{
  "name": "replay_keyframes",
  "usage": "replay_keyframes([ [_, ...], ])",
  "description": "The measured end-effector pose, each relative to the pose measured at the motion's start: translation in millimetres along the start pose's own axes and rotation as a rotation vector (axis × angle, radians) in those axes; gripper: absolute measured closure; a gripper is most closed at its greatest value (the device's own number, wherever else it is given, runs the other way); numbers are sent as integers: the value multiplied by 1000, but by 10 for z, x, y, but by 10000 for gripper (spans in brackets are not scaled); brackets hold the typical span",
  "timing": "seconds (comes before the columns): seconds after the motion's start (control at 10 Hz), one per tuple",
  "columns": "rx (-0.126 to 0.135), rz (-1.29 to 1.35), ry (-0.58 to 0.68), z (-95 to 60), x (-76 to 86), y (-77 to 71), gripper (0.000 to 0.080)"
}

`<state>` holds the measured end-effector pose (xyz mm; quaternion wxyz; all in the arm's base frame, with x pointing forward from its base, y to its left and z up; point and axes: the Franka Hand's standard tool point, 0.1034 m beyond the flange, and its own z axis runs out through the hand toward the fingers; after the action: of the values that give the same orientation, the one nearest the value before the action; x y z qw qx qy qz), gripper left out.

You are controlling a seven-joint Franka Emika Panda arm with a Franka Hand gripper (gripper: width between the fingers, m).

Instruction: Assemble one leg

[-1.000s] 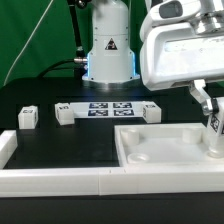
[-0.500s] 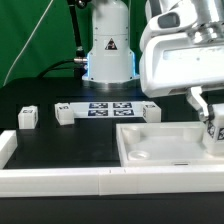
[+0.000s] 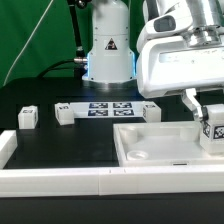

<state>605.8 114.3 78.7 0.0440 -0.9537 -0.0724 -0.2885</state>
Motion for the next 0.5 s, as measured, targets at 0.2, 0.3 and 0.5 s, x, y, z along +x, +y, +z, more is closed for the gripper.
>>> replay_keyframes([
  [0.2,0,0,-2,3,-5,-1,278],
  [0.3,0,0,-3,6,-10,-1,190],
  [0.5,1,0,-4,10,-16,-1,152],
])
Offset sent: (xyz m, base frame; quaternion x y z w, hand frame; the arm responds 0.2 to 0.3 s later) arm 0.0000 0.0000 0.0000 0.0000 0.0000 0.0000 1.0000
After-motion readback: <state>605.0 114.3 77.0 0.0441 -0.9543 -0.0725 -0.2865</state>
